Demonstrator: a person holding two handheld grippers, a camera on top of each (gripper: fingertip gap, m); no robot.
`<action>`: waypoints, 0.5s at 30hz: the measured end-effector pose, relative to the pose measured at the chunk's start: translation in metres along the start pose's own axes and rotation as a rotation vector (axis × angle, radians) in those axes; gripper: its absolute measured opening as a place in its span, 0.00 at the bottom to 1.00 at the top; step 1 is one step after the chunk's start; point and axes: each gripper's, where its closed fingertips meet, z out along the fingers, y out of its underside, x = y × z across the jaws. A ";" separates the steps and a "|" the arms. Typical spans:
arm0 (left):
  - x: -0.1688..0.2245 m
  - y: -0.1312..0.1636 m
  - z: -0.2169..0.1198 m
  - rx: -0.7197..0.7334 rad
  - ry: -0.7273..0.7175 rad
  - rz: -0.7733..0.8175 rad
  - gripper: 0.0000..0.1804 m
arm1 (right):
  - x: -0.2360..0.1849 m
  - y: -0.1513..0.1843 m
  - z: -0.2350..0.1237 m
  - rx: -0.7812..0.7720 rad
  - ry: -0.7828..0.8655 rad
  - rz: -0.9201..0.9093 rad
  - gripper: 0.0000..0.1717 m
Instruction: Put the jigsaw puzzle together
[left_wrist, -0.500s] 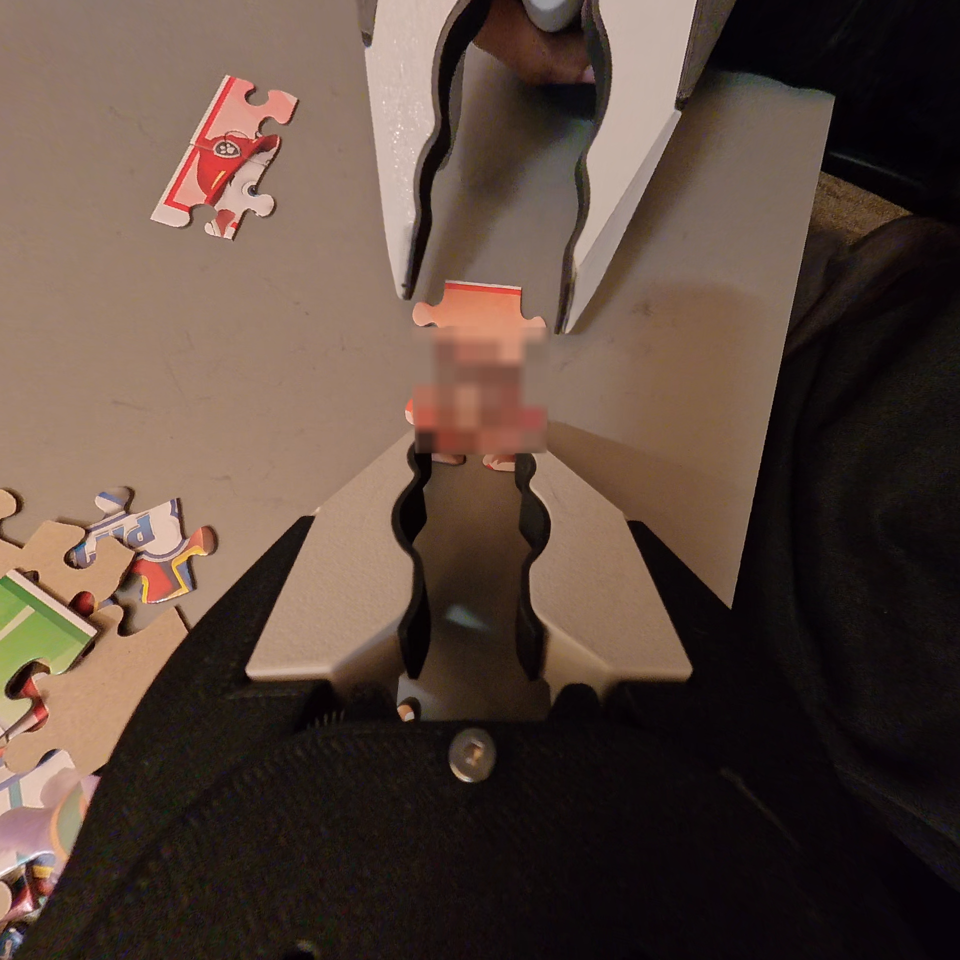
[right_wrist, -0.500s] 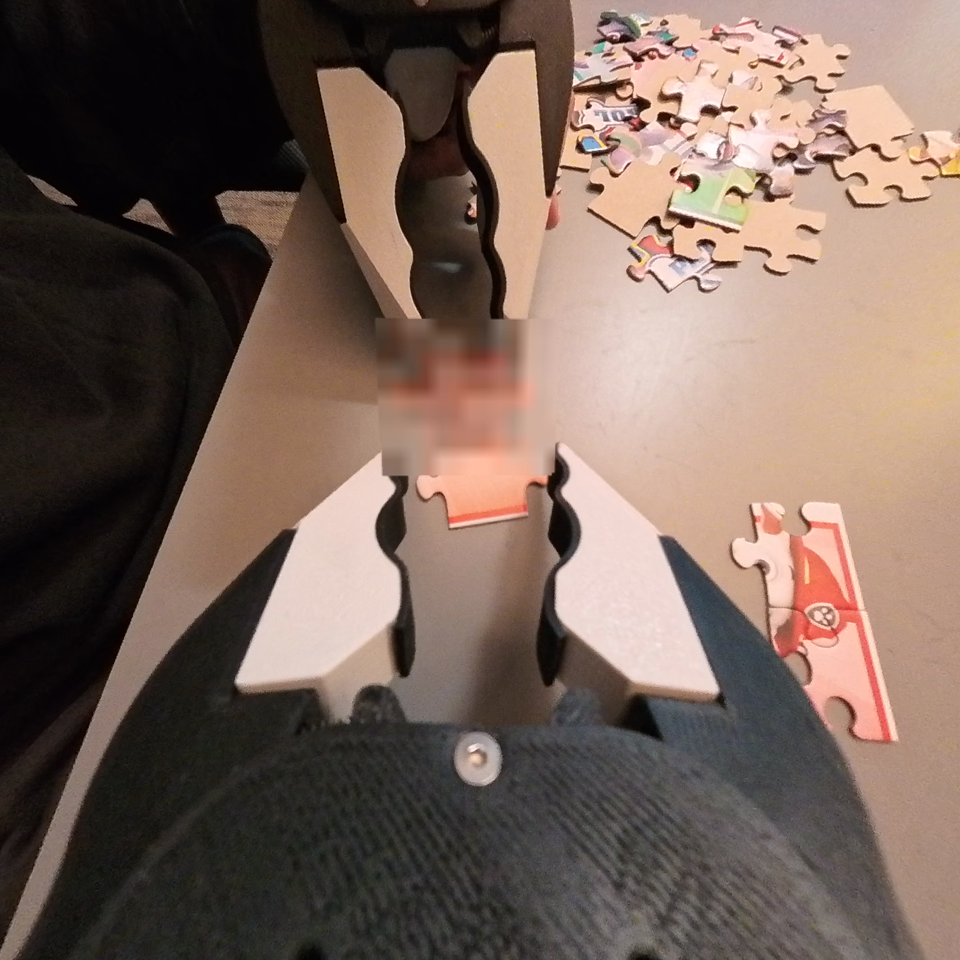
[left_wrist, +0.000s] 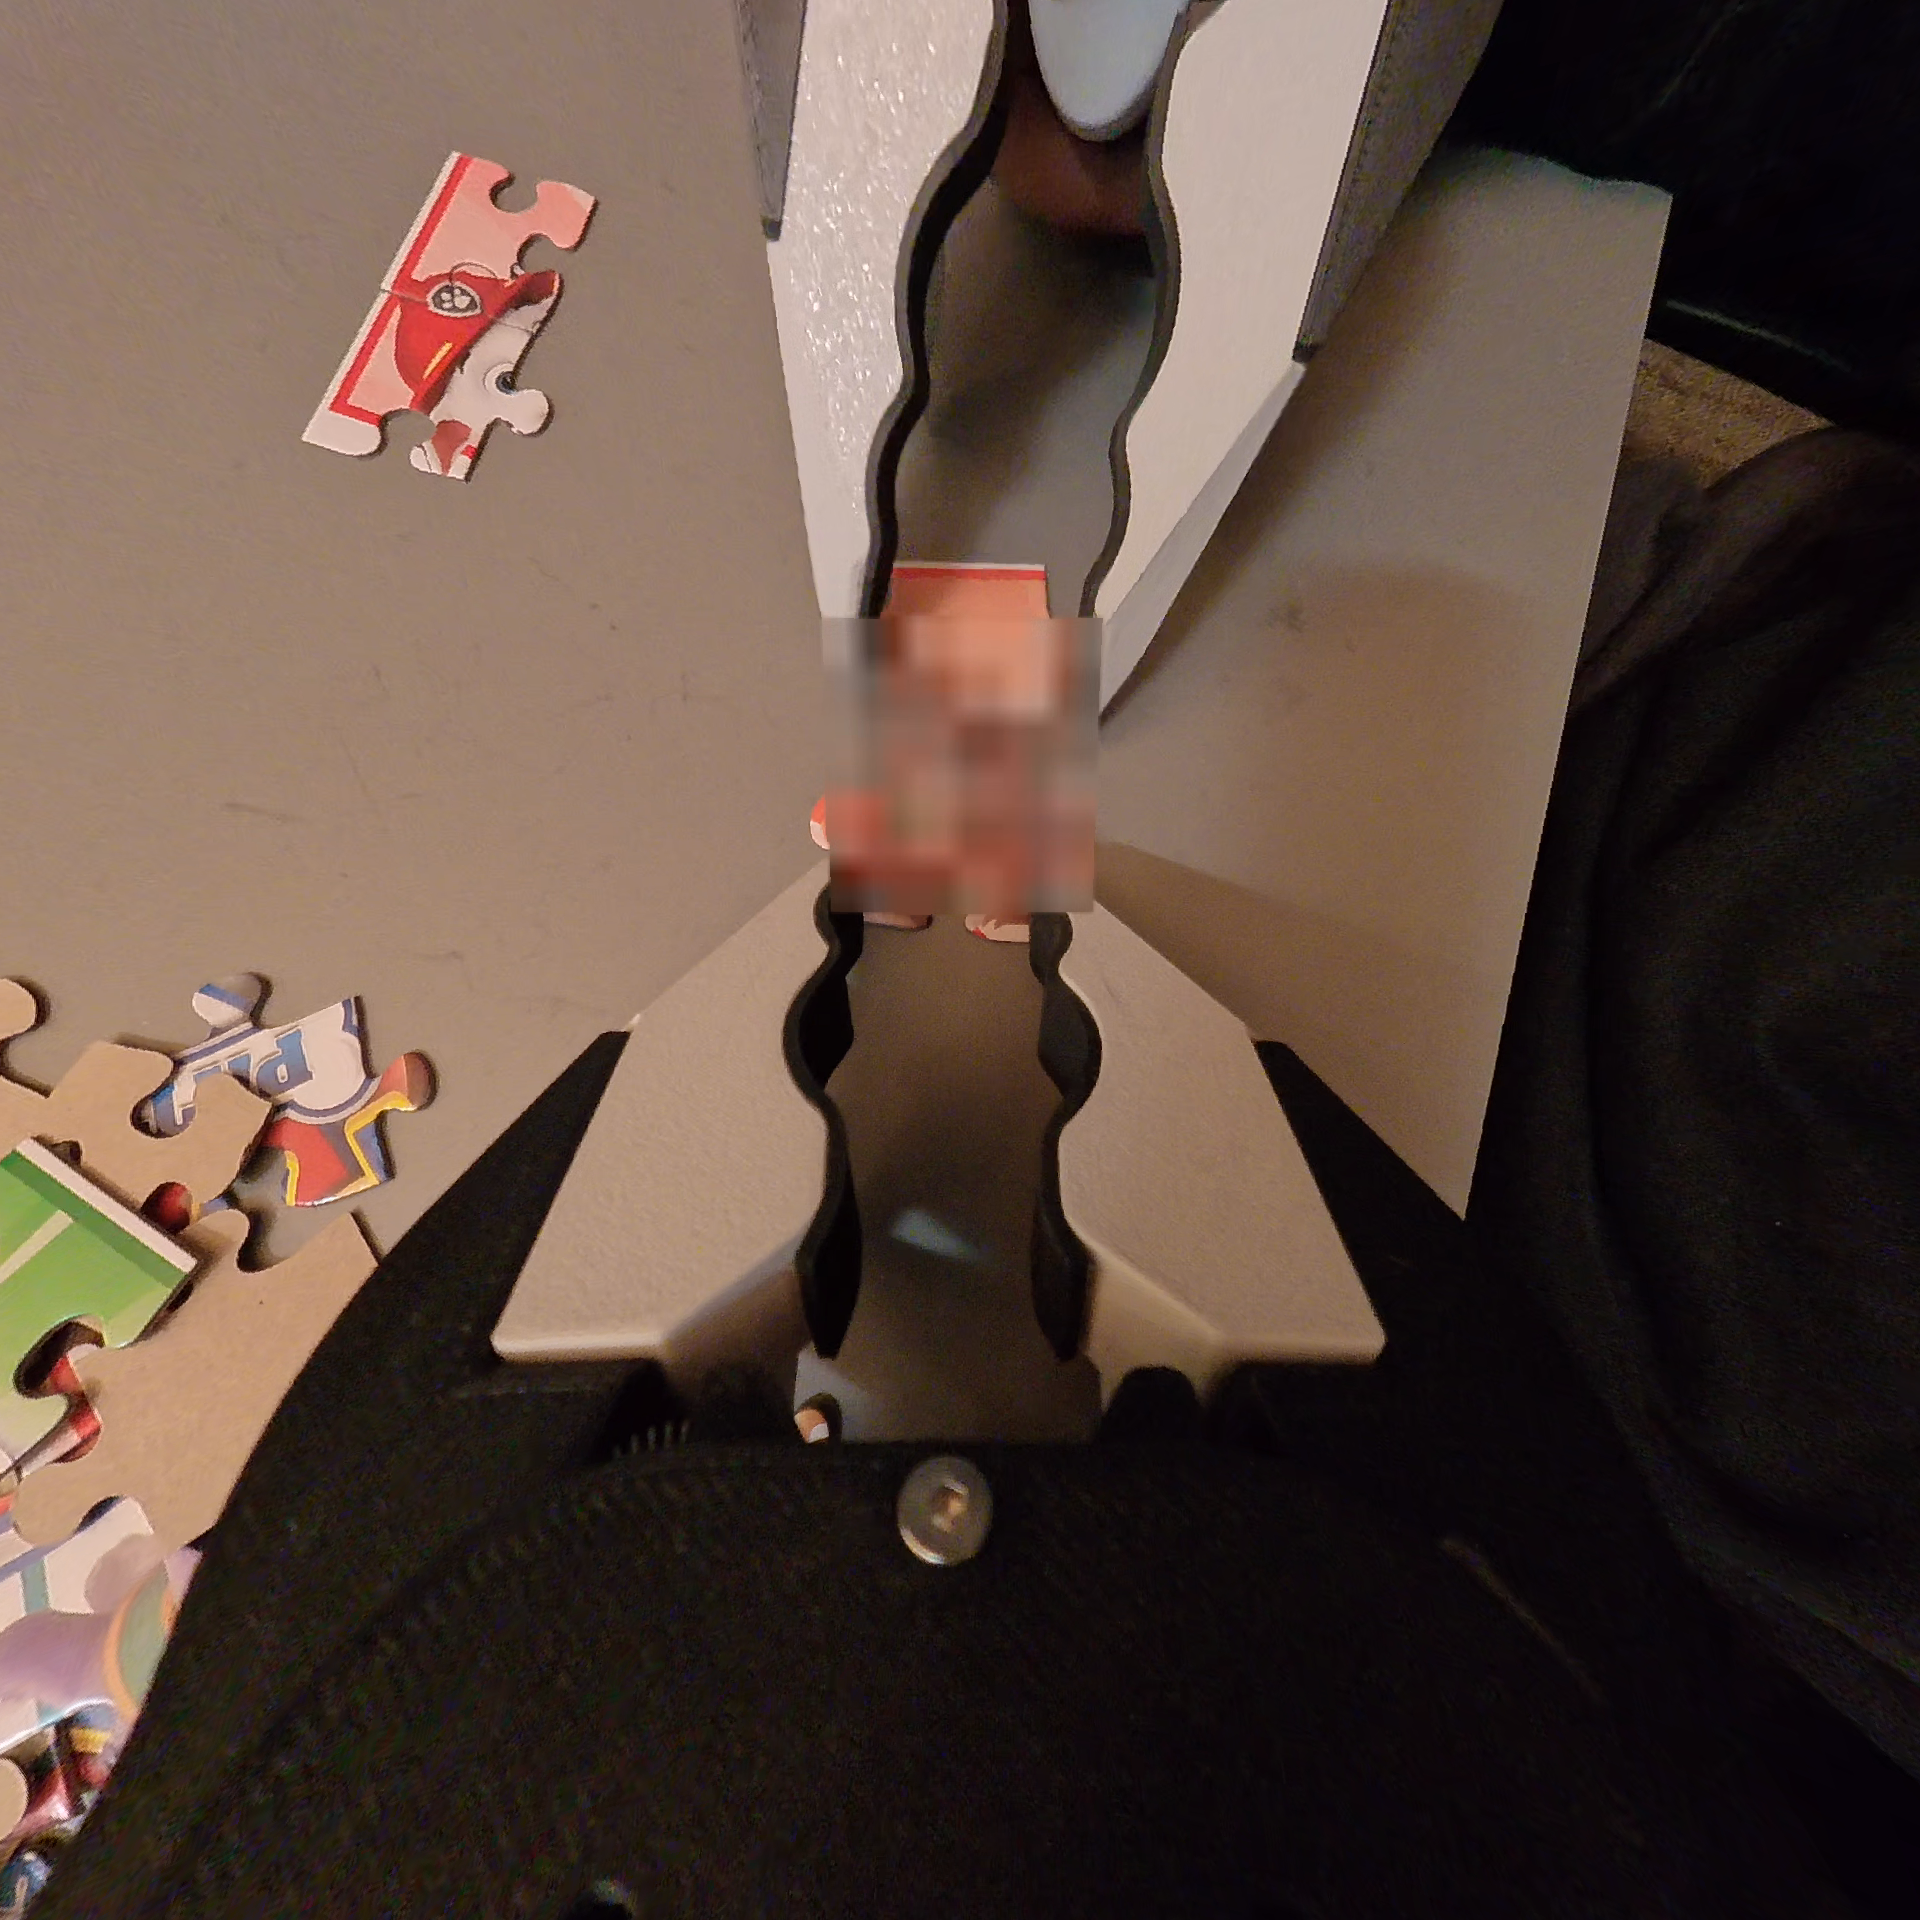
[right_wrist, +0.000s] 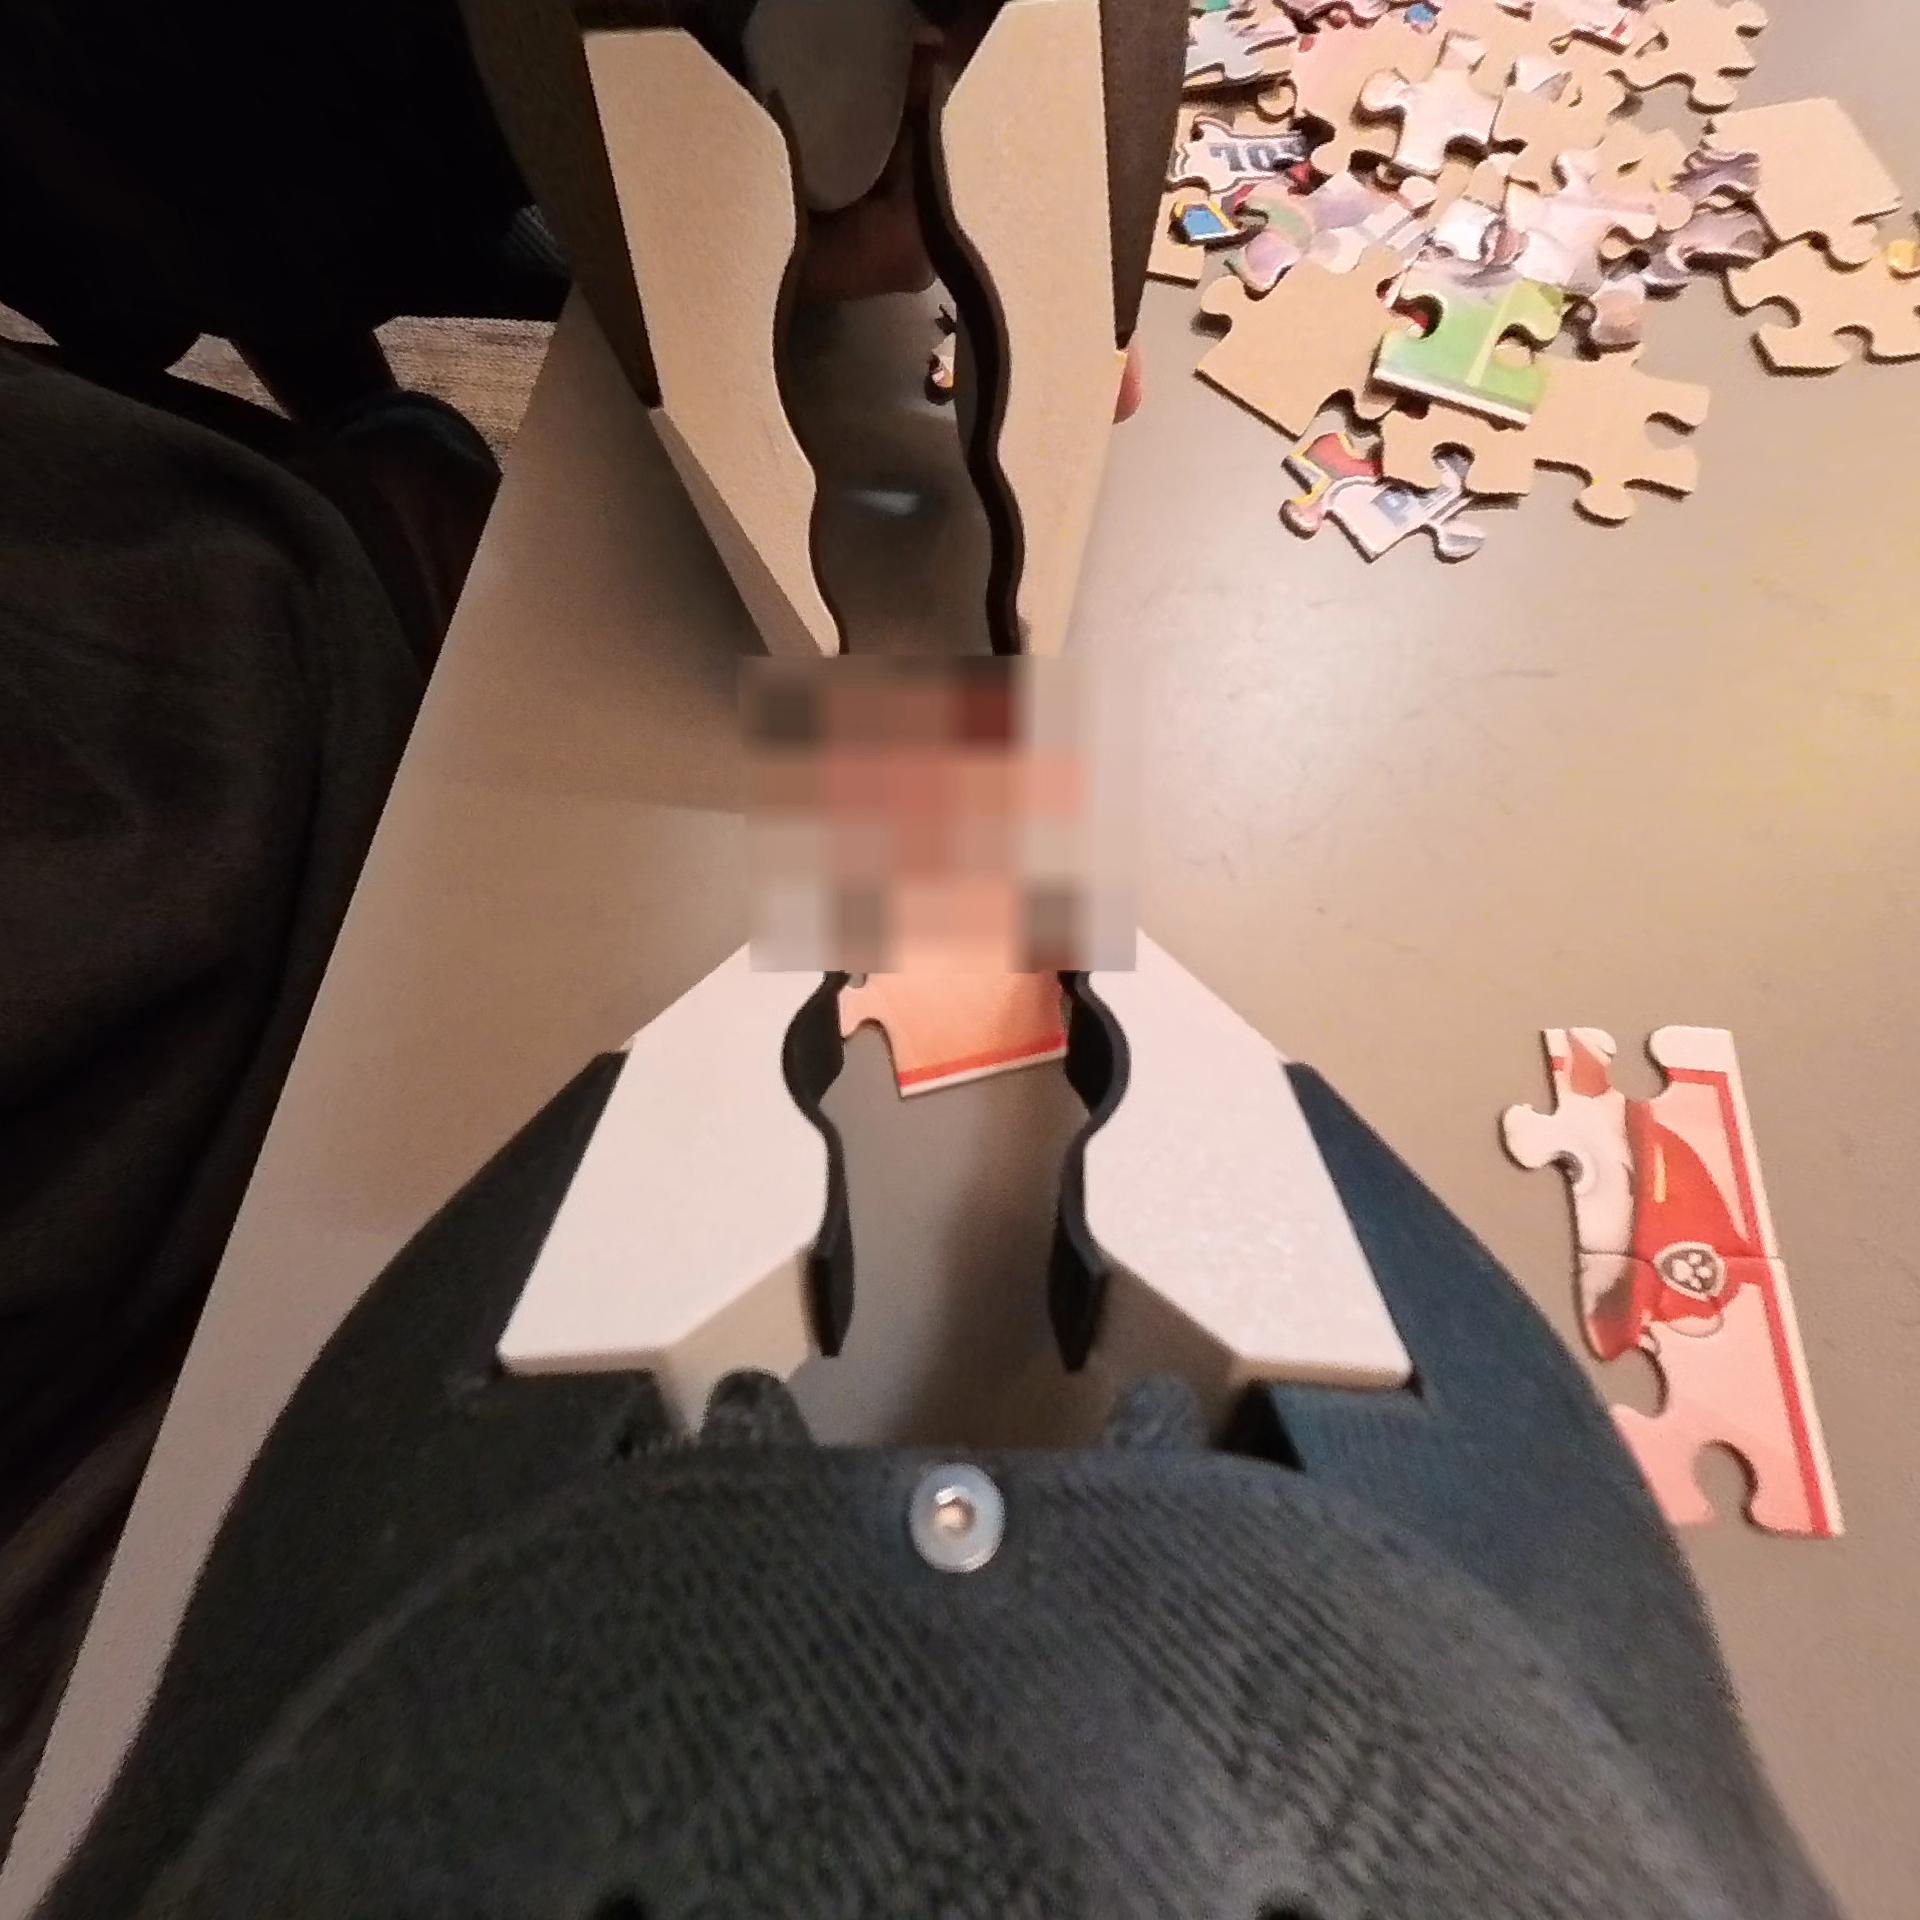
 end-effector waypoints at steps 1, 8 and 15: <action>0.000 0.000 0.000 0.000 0.000 0.000 0.16 | 0.001 -0.001 -0.002 0.008 0.001 0.002 0.22; 0.000 0.000 0.000 0.000 -0.001 0.001 0.16 | 0.006 0.007 -0.014 -0.011 0.004 0.016 0.19; 0.000 0.000 0.000 0.000 -0.003 0.003 0.16 | 0.003 0.008 -0.009 -0.025 0.002 0.001 0.19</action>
